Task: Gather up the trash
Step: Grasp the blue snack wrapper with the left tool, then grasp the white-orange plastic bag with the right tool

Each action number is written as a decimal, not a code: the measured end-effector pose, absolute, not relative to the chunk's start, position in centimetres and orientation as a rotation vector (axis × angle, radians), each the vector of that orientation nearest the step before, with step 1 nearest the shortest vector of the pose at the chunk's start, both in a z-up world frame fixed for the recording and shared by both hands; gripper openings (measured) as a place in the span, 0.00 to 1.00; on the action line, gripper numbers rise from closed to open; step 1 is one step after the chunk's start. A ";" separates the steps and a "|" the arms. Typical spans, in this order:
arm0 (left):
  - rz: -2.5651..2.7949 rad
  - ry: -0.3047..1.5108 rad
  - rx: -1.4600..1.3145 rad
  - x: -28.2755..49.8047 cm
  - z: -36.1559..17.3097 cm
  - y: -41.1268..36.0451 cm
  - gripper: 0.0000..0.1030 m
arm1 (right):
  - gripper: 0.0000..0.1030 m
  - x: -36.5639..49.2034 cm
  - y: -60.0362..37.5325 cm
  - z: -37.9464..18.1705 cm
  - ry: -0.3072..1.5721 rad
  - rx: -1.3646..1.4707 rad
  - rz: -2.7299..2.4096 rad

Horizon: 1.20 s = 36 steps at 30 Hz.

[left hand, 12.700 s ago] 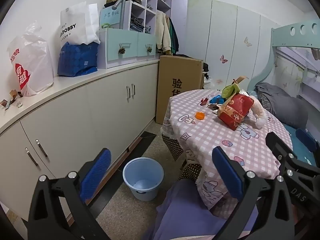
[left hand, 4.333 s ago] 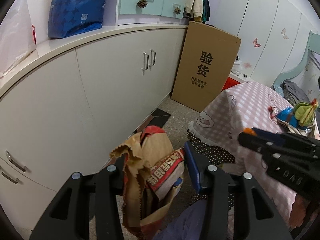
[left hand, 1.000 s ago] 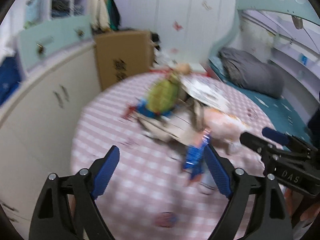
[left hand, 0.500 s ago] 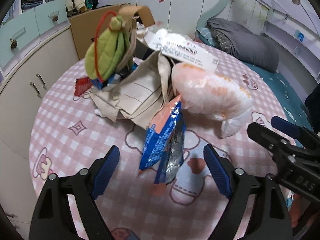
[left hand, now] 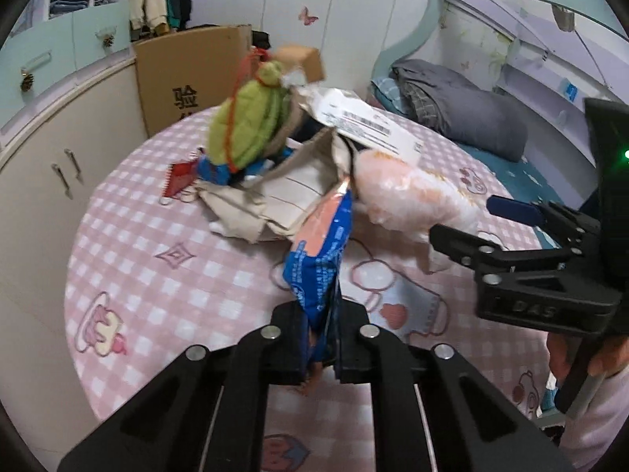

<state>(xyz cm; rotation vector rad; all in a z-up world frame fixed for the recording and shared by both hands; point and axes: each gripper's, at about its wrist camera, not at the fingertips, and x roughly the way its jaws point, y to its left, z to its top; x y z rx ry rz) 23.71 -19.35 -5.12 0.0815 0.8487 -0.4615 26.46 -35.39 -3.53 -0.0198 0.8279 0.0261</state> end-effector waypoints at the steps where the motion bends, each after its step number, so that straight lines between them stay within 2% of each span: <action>1: -0.455 0.848 0.075 23.7 -5.0 -18.9 0.09 | 0.85 27.0 -35.0 -3.8 0.837 -0.031 0.030; 5: -0.418 0.845 0.058 23.7 -4.7 -17.2 0.09 | 0.85 28.4 -33.8 -4.6 0.845 -0.061 0.056; 6: -0.410 0.848 0.054 23.7 -4.7 -16.9 0.09 | 0.78 28.5 -33.6 -4.8 0.848 -0.070 0.058; 7: -0.401 0.852 0.047 23.8 -4.7 -16.5 0.09 | 0.59 28.6 -33.3 -5.0 0.854 -0.074 0.055; 10: -0.386 0.857 0.031 24.3 -4.8 -16.0 0.09 | 0.55 28.1 -33.5 -4.8 0.850 -0.020 0.059; 25: -0.379 0.821 0.058 21.8 -3.7 -16.8 0.09 | 0.55 23.6 -33.1 -1.9 0.787 0.031 0.082; 36: -0.294 0.761 0.048 19.0 -2.1 -13.9 0.09 | 0.55 21.8 -28.7 -0.7 0.763 0.008 0.165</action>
